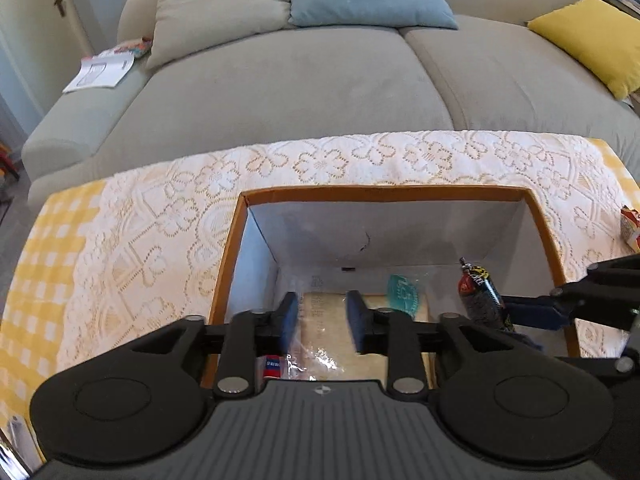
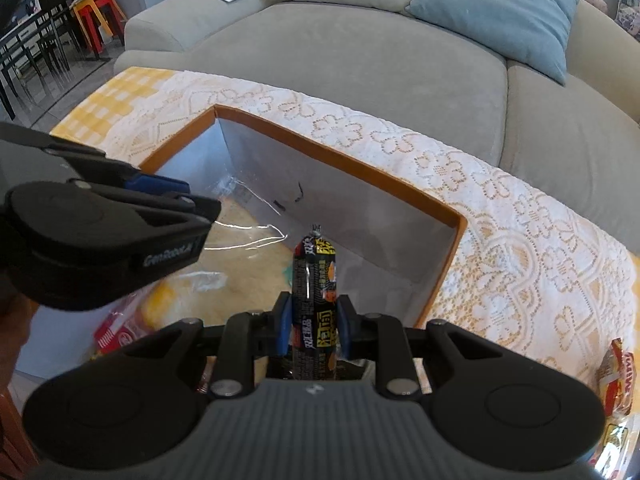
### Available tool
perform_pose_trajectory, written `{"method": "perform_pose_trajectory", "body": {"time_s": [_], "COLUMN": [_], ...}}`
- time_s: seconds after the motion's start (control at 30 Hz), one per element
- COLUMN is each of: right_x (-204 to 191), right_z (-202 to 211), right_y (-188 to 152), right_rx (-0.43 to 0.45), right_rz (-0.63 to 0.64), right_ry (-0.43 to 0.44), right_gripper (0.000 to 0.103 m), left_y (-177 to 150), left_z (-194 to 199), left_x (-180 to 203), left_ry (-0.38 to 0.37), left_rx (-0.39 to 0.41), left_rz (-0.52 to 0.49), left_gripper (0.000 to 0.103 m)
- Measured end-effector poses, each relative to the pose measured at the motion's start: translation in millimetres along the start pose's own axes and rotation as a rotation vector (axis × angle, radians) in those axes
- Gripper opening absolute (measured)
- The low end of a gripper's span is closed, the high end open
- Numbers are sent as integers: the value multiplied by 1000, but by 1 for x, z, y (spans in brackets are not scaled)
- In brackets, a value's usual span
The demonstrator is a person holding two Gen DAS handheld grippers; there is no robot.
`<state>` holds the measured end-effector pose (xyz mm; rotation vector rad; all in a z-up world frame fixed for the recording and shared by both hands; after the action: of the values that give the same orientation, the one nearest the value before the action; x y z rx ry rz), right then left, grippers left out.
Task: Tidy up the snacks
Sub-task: 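Open both grippers to drop the bread and sausage into the box, then move both grippers back toward the remaining snacks on the table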
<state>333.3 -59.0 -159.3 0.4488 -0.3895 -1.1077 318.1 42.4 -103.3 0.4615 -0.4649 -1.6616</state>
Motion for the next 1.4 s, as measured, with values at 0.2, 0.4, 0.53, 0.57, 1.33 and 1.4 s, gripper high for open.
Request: {"method": "perform_pose_trajectory", "body": {"time_s": [0.2, 0.4, 0.53, 0.57, 1.33, 1.4], "right_x": [3, 0, 0, 0, 20, 25], "right_z": [3, 15, 28, 32, 147, 147], "right_y": [-2, -2, -5, -7, -139, -155], "right_rx": [14, 31, 40, 44, 265, 241], "right_rz": [-25, -12, 0, 6, 31, 47], "right_ry": [9, 7, -8, -10, -10, -13], "right_gripper": [21, 22, 34, 34, 52, 60], "left_y": [3, -1, -9, -12, -90, -98], "left_z": [22, 35, 44, 46, 125, 125], "left_x": [5, 7, 9, 8, 96, 110], "left_ry": [27, 28, 27, 26, -123, -140], "left_rx": [65, 50, 38, 37, 117, 97], "left_rz": [-37, -31, -42, -42, -87, -106], "left_gripper": [52, 56, 56, 56, 56, 56]}}
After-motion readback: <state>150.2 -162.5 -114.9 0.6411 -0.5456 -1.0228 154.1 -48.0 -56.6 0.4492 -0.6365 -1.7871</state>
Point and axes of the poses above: each gripper's, at about its wrist camera, not at the fingertips, and z roughly against the way its jaws point, x to its right, y to its top, the point moved 5 cm from there along -z, roughly the way its jaws point, and after that the axes turned 7 degrees about z, right-handed, at the moved point
